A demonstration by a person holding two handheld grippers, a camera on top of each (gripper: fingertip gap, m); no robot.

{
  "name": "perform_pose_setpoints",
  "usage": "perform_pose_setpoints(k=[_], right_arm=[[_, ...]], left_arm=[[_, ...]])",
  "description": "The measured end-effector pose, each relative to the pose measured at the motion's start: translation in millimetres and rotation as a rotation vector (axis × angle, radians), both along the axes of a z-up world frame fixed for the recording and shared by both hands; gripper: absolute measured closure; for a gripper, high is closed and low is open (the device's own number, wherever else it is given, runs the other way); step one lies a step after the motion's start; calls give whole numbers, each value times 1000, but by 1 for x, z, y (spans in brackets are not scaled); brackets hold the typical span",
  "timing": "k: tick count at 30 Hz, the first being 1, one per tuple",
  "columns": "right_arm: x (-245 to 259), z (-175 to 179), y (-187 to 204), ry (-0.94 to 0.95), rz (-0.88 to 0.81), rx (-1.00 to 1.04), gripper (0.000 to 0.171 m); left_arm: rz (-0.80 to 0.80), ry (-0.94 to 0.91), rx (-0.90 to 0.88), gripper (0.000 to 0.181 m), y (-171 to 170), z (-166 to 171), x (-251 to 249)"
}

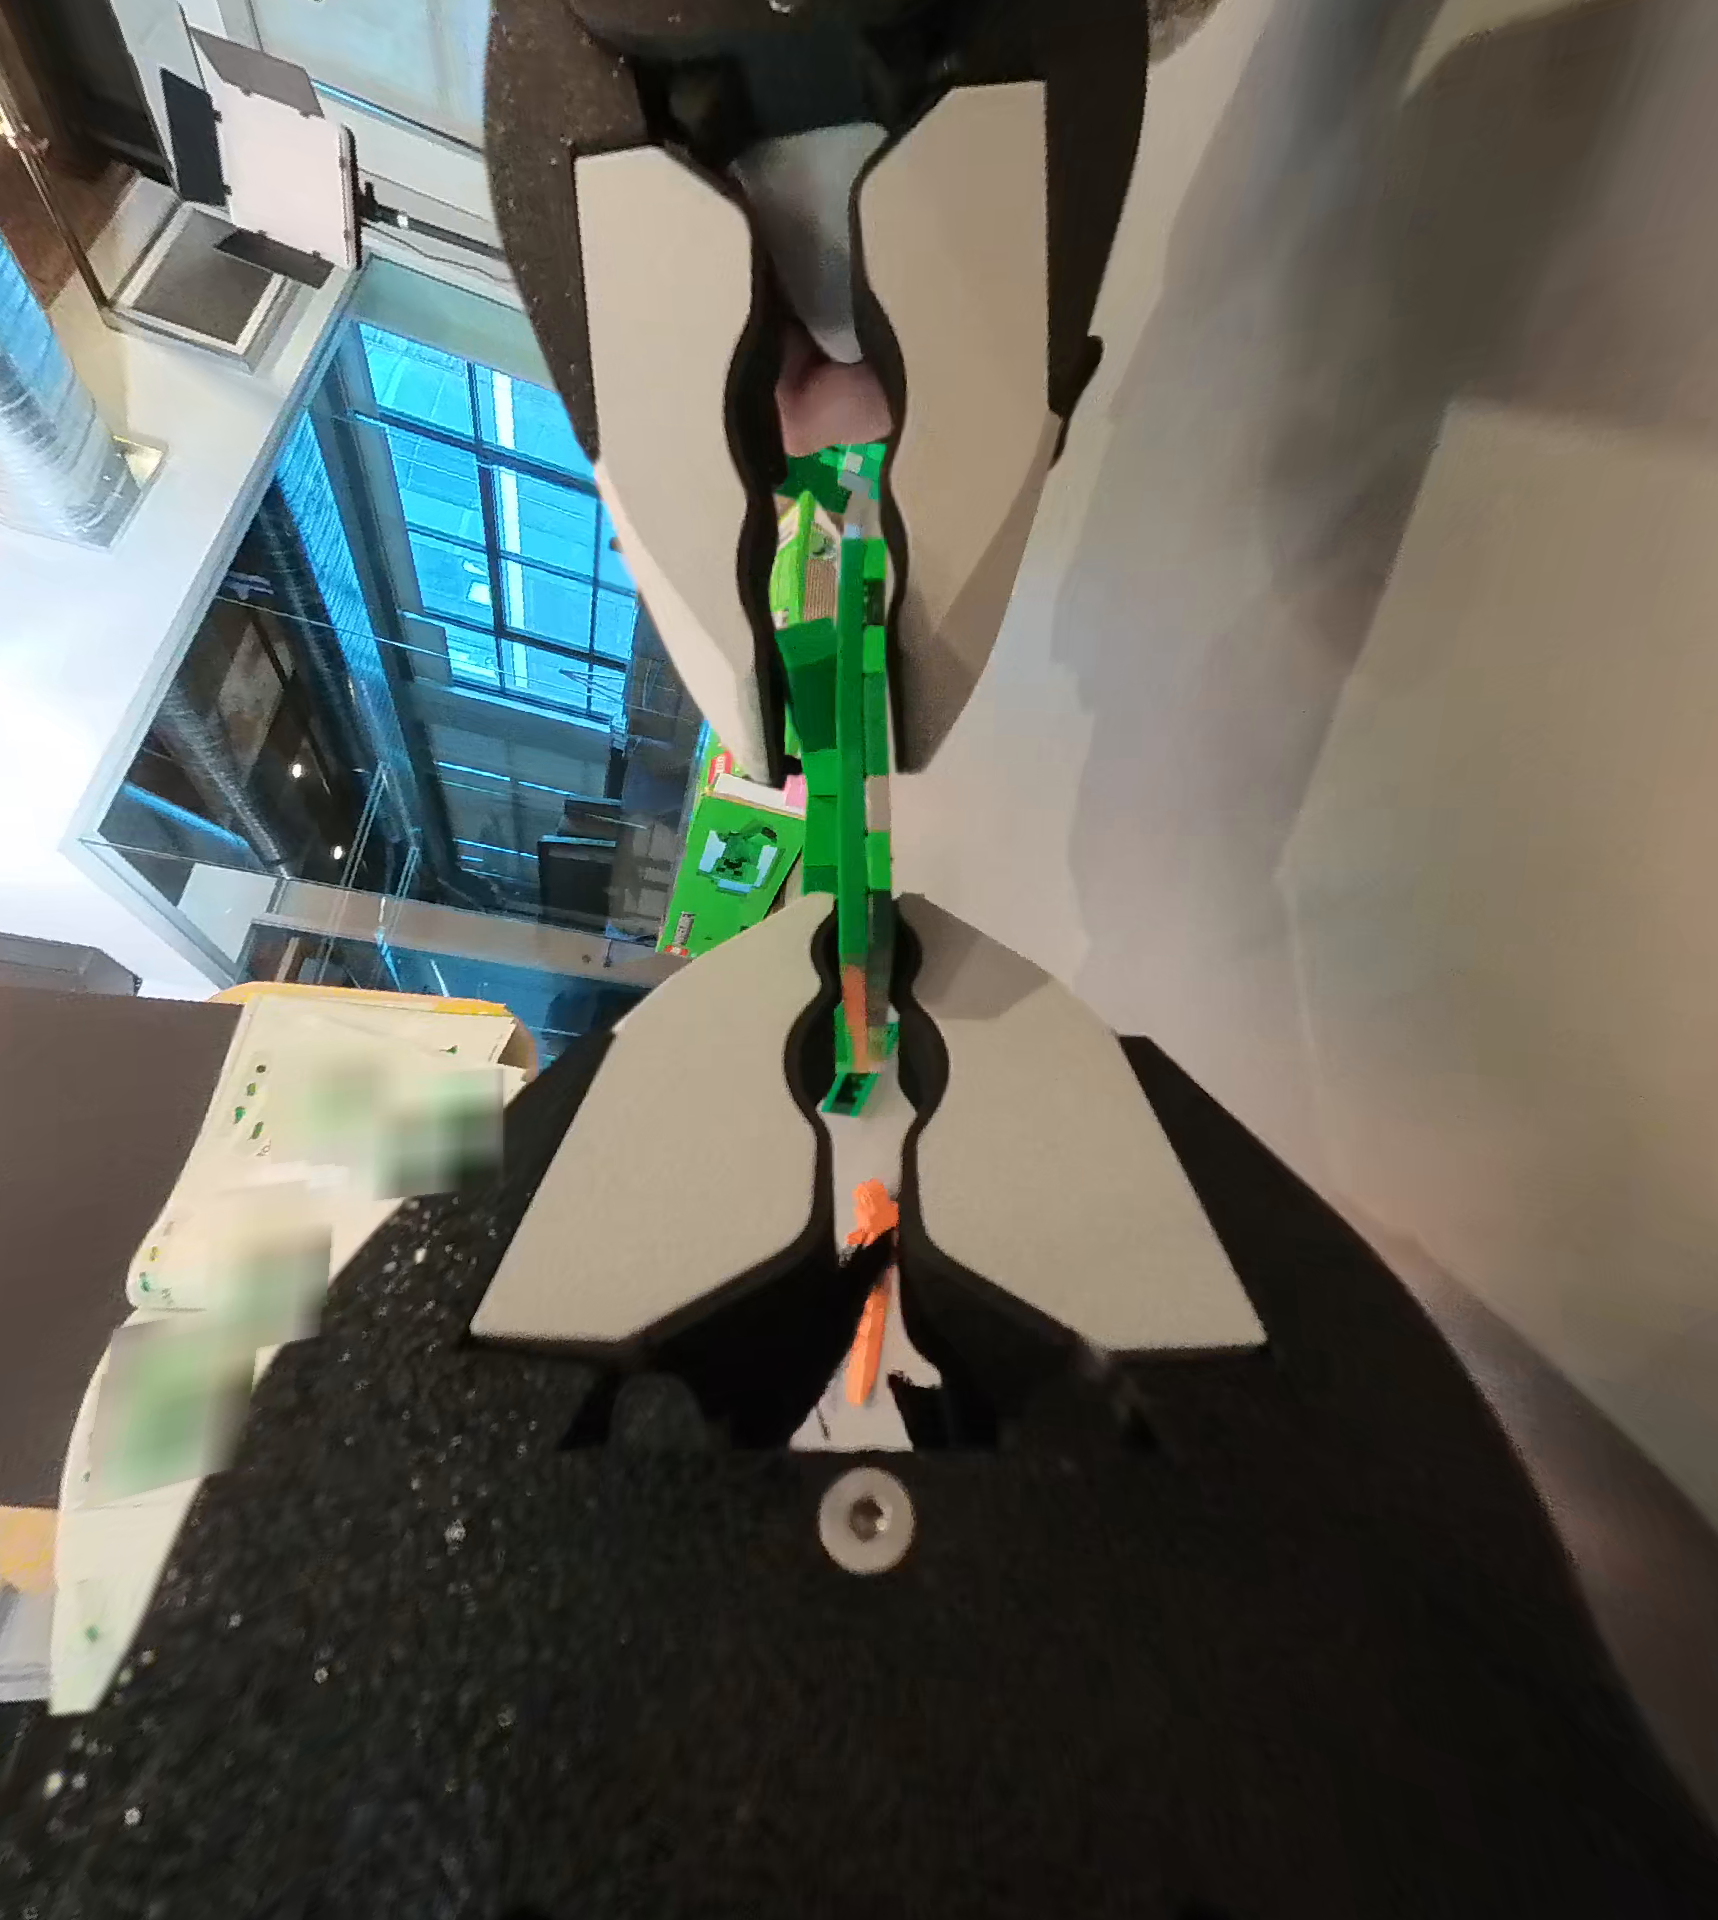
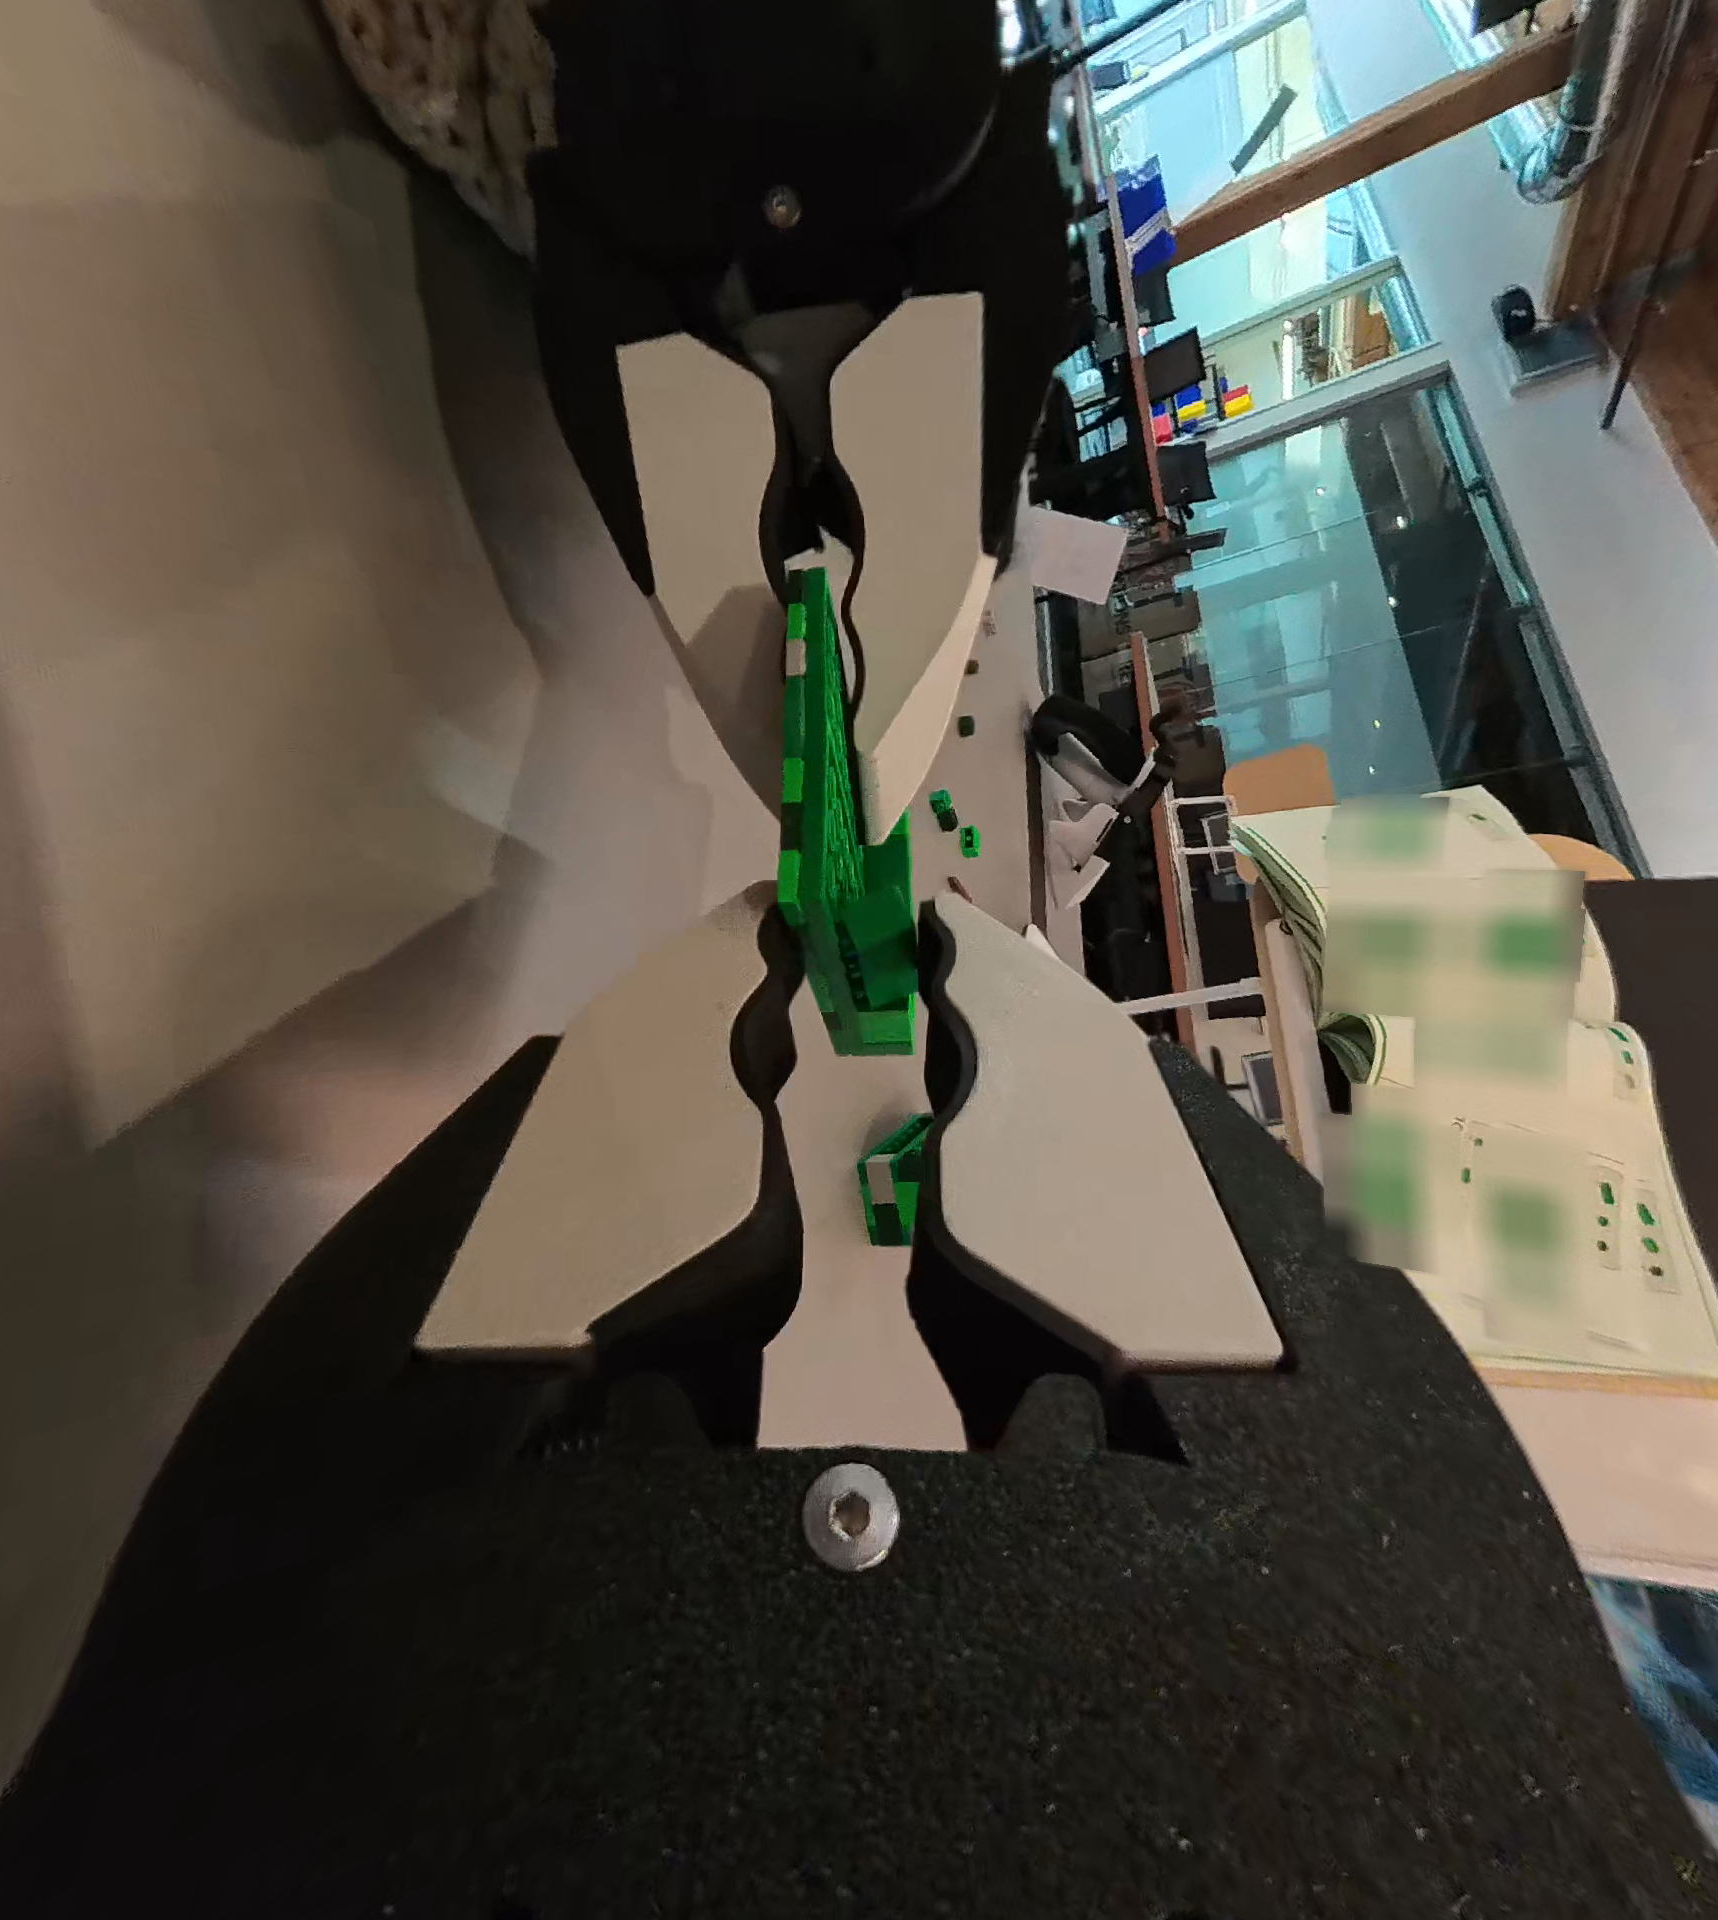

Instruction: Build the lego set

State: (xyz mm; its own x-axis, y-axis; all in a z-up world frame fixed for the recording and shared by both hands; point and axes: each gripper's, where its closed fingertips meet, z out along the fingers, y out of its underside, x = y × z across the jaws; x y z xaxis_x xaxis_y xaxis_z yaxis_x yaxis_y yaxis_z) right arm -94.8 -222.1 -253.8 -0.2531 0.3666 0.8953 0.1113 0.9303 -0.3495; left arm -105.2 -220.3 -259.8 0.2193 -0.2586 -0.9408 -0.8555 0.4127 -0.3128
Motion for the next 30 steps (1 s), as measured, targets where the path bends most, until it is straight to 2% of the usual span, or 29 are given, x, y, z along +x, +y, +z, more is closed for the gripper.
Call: perform_pose_setpoints(k=[12,16,20,24,30], right_arm=[[-2,5,2,111,-156,-35,151],[-2,-1,1,89,-170,-68,151],[-1,-3,-1,66,-130,-197,151],[-3,-5,-1,58,-120,-236,151],[-3,-4,-3,125,-129,-292,149]], left_arm=[[-7,-76,-36,175,1,3,-2],[-21,-67,-64,175,2,-4,-1],[-59,-123,-70,161,1,2,4],[-80,-112,-127,174,-1,-7,5],[-96,-149,-167,175,-2,-7,8]])
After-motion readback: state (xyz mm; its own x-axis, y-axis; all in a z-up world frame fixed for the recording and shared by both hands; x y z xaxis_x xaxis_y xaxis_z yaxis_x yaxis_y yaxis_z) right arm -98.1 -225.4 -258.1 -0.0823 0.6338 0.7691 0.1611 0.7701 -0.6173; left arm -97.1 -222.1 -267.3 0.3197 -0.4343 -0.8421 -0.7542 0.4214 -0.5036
